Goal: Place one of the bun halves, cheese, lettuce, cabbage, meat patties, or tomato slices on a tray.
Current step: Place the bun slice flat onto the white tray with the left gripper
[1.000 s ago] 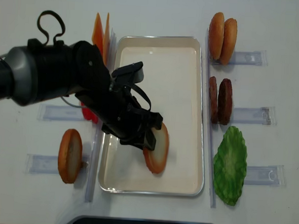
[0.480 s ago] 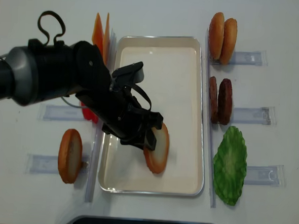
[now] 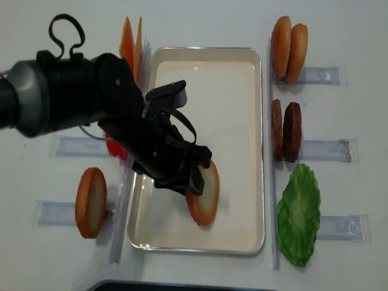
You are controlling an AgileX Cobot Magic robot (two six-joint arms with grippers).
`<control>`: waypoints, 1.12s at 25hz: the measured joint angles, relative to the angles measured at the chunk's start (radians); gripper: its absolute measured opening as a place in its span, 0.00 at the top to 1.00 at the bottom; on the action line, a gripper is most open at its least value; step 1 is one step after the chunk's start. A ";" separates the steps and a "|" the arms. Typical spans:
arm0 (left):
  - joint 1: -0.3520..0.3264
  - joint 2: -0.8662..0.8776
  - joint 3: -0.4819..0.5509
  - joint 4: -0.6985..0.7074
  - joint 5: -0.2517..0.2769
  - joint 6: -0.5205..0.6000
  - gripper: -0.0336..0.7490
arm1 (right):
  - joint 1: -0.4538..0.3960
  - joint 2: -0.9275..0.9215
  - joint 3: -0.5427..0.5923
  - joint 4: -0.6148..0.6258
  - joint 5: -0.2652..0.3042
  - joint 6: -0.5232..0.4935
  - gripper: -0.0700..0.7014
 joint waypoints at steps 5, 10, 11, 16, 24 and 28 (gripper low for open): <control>0.000 0.000 0.000 0.016 0.006 0.000 0.41 | 0.000 0.000 0.000 0.000 0.000 0.000 0.37; 0.000 0.000 0.000 0.063 0.008 -0.005 0.28 | 0.000 0.000 0.000 0.000 0.000 0.000 0.37; 0.000 0.000 0.000 0.069 0.008 -0.012 0.27 | 0.000 0.000 0.000 0.000 0.000 0.000 0.37; 0.000 0.000 0.000 0.079 0.008 -0.020 0.26 | 0.000 0.000 0.000 0.000 0.000 0.000 0.37; 0.000 0.017 0.000 0.086 0.008 -0.033 0.26 | 0.000 0.000 0.000 0.000 0.000 0.000 0.37; 0.000 0.019 0.000 0.088 0.008 -0.034 0.25 | 0.000 0.000 0.000 0.000 0.000 0.000 0.37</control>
